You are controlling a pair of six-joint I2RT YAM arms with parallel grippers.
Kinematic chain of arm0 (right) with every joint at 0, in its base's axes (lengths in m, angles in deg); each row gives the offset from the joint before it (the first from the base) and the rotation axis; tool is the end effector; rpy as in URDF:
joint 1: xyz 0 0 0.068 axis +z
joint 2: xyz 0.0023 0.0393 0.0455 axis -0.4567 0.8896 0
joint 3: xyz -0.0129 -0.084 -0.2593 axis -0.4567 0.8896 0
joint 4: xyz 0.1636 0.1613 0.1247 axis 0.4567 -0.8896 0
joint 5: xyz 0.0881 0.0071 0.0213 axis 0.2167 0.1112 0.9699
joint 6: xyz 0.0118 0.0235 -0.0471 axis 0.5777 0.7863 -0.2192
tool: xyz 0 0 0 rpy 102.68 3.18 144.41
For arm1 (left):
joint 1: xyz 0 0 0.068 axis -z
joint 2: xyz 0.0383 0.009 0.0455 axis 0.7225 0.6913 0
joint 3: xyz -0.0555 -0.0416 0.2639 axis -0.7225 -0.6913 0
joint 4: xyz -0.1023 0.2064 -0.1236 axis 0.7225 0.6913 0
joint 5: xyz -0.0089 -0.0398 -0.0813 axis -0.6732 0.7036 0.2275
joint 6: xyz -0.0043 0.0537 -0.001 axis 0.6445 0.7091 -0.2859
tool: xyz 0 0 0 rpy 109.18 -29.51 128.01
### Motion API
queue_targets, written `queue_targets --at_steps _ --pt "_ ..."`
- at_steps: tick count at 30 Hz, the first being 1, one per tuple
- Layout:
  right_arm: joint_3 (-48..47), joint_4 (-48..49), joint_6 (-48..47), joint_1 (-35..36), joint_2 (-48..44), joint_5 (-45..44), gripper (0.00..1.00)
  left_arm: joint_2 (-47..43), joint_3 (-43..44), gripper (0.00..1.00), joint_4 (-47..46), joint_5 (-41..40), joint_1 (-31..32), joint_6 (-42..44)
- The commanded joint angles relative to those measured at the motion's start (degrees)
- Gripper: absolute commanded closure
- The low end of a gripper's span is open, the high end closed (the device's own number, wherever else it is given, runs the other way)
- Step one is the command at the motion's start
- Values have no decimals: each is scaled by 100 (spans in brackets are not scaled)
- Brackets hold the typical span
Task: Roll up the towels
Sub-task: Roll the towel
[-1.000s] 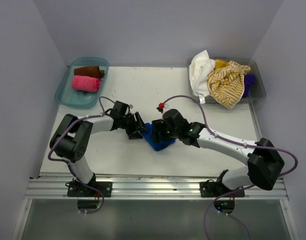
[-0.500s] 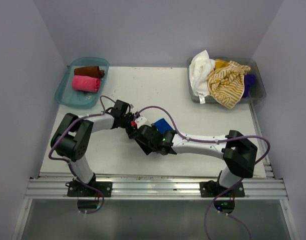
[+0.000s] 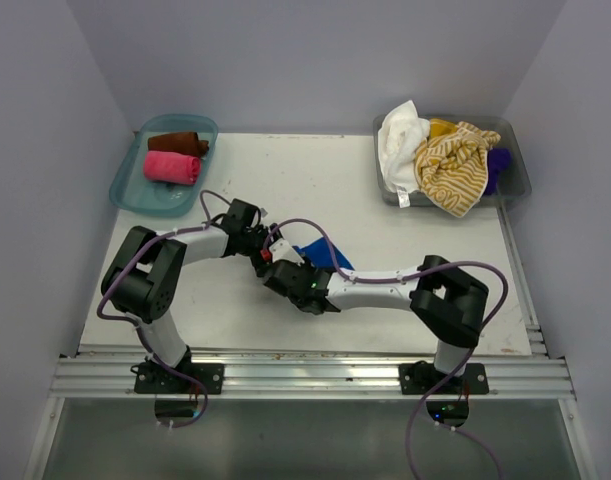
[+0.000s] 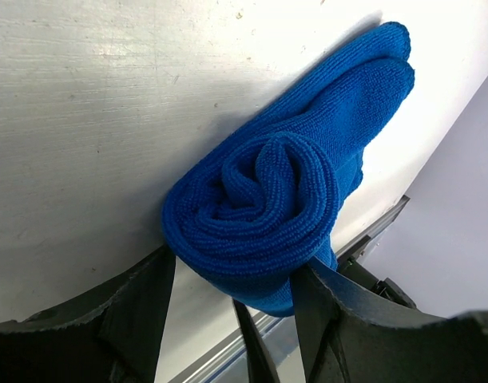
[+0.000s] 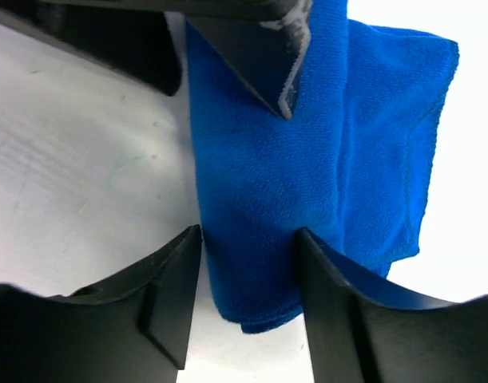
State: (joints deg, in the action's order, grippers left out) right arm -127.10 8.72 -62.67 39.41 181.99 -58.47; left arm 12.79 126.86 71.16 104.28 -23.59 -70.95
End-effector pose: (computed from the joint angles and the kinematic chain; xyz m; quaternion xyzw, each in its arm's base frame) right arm 0.1601 0.3213 0.1730 -0.3172 0.8746 -0.0358 0.3649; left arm 0.2924 -0.1424 0.1318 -0.1824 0.9151 -0.3581 0.0327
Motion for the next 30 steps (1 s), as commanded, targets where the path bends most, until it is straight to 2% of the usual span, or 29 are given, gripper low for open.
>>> queue_targets --at_steps 1,2,3,4,5,7,10,15,20,25,30 --pt "154 236 274 -49 303 -181 51 79 113 38 417 -349 17 287" --pt "137 245 309 -75 373 -172 56 61 157 38 478 -349 17 313" --pt "119 227 396 -154 400 -146 68 0 192 37 514 -349 17 357" --pt "102 227 441 -198 427 -50 76 -35 210 36 549 -367 17 383" --pt "84 218 485 -251 436 47 91 -79 228 36 601 -376 17 401" --pt "127 253 590 -427 392 257 99 -255 245 33 680 -437 0 480" --pt "294 552 573 -585 111 767 100 -527 167 29 681 -333 -131 585" --pt "540 1044 669 -945 -354 2093 100 -1318 -325 22 505 -217 -509 699" --pt "865 1613 915 -1384 -610 3280 100 -1766 -414 20 795 -384 -844 884" --pt "1585 2546 1653 -2184 -882 5122 100 -1908 -440 19 734 -367 -818 999" --pt "2166 3908 2697 -2834 -786 6321 100 -1662 -326 17 567 -305 -572 981"
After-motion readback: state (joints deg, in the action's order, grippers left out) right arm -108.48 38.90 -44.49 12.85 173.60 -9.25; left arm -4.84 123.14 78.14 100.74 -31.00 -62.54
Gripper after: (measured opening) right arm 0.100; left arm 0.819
